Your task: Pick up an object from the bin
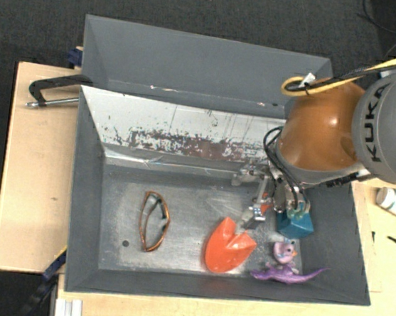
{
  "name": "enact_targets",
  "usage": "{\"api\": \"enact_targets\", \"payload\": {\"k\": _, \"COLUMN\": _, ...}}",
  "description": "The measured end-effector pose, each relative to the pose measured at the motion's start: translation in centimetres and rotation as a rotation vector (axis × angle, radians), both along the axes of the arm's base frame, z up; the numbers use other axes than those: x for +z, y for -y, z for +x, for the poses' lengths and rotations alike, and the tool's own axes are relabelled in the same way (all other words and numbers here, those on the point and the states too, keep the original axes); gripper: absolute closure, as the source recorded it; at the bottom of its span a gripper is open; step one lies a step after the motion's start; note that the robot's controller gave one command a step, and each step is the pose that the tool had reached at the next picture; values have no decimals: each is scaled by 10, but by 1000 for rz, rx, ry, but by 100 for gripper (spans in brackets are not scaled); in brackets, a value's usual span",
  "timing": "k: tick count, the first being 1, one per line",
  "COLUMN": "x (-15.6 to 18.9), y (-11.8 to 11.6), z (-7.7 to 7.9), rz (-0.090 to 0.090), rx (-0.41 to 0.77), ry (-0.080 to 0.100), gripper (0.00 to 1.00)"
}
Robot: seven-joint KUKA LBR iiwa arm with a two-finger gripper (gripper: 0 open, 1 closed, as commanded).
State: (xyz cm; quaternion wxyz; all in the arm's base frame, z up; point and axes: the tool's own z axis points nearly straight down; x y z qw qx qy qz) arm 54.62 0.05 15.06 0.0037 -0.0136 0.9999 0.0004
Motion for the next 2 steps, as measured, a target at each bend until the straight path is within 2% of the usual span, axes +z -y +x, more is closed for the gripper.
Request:
{"api": "enact_targets", "payload": {"k": 1, "x": -29, "y": 10, "z": -19, "rz": 1, "rx": -102, "ry": -12, "gripper": 0}}
{"api": "enact_targets", "payload": {"k": 2, "x": -71, "y": 24, "z": -50, "rz": 0, "rx": 138, "ry": -9, "gripper": 100}}
